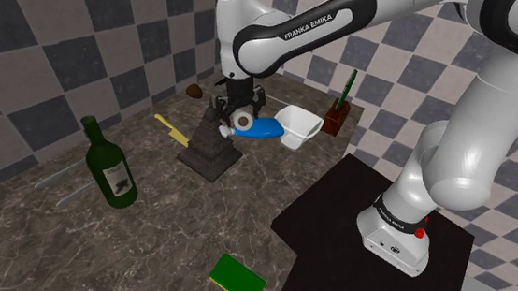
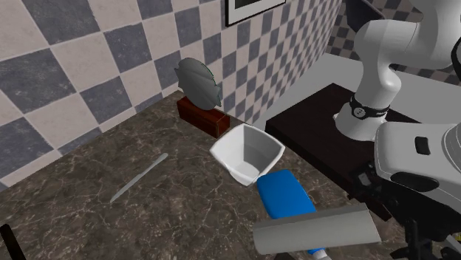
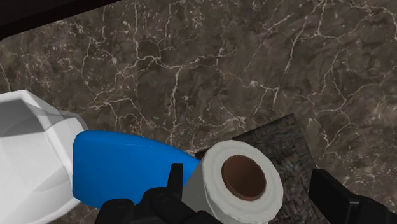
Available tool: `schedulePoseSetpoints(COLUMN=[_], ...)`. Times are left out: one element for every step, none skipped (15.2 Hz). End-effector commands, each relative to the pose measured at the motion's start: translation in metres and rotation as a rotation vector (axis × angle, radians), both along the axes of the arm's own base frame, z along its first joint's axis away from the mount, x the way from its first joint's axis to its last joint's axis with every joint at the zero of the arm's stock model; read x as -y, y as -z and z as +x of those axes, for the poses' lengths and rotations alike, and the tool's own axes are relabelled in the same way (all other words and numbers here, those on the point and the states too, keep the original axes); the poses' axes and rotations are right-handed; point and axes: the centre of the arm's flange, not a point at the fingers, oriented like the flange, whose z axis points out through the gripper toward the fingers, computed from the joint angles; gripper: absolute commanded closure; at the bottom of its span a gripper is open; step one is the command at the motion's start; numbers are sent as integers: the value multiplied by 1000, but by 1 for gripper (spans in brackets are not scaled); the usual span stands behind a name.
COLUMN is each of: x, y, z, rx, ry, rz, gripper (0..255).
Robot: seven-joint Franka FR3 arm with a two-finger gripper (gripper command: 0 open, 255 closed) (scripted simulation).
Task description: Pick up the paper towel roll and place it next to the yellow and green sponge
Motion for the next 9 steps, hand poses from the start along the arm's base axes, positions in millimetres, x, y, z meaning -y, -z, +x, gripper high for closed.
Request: schedulePoseSetpoints(x=[0, 0, 0, 0, 0, 0, 0, 0, 0], y=[2, 2, 2, 2, 2, 2, 2, 2, 2], z=[0, 0, 0, 0, 0, 0, 0, 0, 0], rx=[0, 0, 0, 0, 0, 0, 0, 0, 0], ry=[0, 0, 0, 0, 0, 0, 0, 0, 0], rz=[0, 0, 0, 0, 0, 0, 0, 0, 0], gripper=[0, 0, 0, 0, 0, 0, 255, 255, 255])
